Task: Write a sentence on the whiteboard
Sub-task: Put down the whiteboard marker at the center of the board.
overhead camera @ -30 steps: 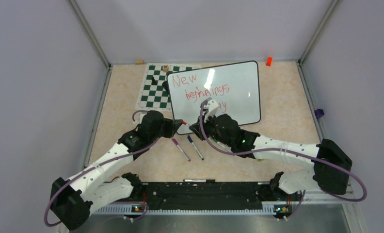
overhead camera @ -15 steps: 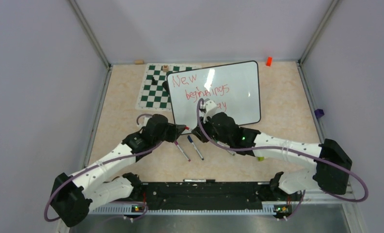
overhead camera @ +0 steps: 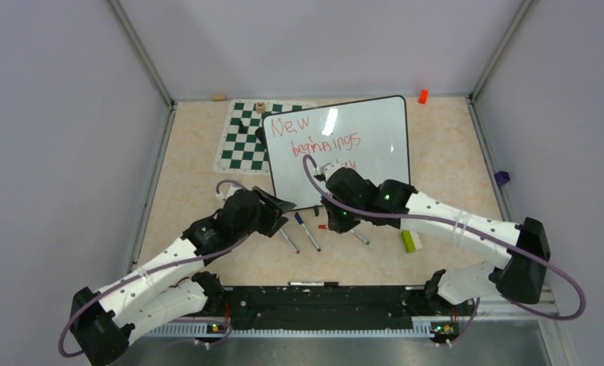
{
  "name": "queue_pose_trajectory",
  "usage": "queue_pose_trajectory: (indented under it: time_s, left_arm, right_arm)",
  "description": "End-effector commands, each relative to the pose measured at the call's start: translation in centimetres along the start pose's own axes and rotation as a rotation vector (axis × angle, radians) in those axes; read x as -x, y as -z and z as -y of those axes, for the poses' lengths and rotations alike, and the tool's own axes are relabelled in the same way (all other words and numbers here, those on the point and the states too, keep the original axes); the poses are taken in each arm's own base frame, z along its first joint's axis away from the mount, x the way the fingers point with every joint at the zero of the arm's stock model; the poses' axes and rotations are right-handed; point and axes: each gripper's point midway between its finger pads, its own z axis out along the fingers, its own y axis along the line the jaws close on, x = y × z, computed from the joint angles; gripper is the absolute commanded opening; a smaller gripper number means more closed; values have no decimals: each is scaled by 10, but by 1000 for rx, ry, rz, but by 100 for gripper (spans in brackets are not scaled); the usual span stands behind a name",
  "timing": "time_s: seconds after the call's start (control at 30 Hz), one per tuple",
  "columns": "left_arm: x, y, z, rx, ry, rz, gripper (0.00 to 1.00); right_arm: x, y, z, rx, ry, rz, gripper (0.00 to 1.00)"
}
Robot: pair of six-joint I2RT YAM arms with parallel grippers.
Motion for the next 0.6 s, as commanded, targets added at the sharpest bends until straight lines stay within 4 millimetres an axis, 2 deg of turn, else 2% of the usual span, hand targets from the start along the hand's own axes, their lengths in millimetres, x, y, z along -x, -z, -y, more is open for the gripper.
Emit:
queue_pose_trajectory:
  time_s: [0.0,0.13,0.27,0.4,0.47,0.57]
  left_arm:
    - [21,9,-8,-20,-200,103,57]
    - [39,22,-6,-33,-341,191,58]
    - [54,37,-4,-36,-437,263,58]
    - [68,47,-7,-12,-487,334,56]
    - [74,51,-11,3,-492,361,55]
    - [81,54,-17,9,-506,397,54]
  right_arm:
    - [-24,22,13,-59,80,-233,0]
    - [-30,9,22,-120,115,-295,0]
    - [-55,-32,14,-71,121,-409,0]
    - [-86,-68,18,-79,119,-498,0]
    - [-85,-69,22,-103,110,-471,0]
    - [-58,-52,21,-97,99,-336,0]
